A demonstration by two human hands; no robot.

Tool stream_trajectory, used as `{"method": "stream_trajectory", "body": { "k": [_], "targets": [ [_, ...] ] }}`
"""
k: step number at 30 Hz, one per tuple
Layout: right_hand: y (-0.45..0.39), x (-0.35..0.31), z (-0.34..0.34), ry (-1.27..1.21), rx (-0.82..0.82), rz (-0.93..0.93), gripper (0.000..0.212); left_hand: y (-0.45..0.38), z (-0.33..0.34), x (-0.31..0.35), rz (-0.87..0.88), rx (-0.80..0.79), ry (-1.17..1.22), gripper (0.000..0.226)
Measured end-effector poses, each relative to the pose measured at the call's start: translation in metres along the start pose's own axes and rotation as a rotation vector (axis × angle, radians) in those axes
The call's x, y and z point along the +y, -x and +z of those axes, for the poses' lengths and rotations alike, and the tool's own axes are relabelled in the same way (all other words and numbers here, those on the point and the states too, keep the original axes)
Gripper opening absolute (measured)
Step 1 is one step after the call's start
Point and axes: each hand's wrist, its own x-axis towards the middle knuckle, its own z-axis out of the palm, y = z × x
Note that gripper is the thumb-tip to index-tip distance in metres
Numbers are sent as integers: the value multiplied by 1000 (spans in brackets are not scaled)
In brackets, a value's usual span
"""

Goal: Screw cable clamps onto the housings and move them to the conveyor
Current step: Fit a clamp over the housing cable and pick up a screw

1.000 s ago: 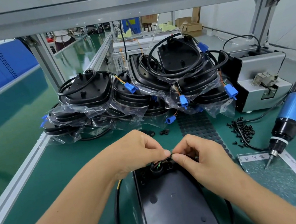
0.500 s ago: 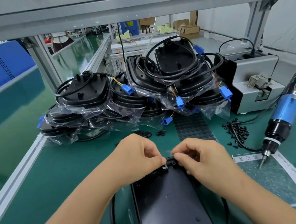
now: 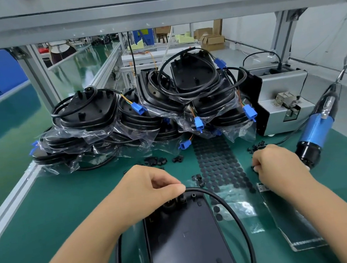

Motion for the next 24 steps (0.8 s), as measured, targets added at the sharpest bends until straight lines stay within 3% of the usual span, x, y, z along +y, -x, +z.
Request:
{"method": "stream_trajectory", "body": {
  "k": [6, 13, 16, 19, 21, 24],
  "targets": [
    [2, 2, 3, -144, 10, -33, 22, -5, 4, 10, 62, 84, -89, 7],
    [4, -3, 4, -238, 63, -34, 11, -14, 25, 30, 177, 201, -166, 10],
    [15, -13, -6, -805, 149, 24, 14, -20, 41, 38, 186, 185, -48, 15],
    [30, -28, -19, -1521, 60, 68, 14, -27, 57, 48, 115, 113, 180, 17],
    [36, -37, -22, -1766, -9, 135, 14, -29, 65, 52, 126, 137, 207, 18],
    [40, -41, -24, -1862, -17, 240, 18, -27, 73, 54, 177, 195, 208, 13]
  ]
}}
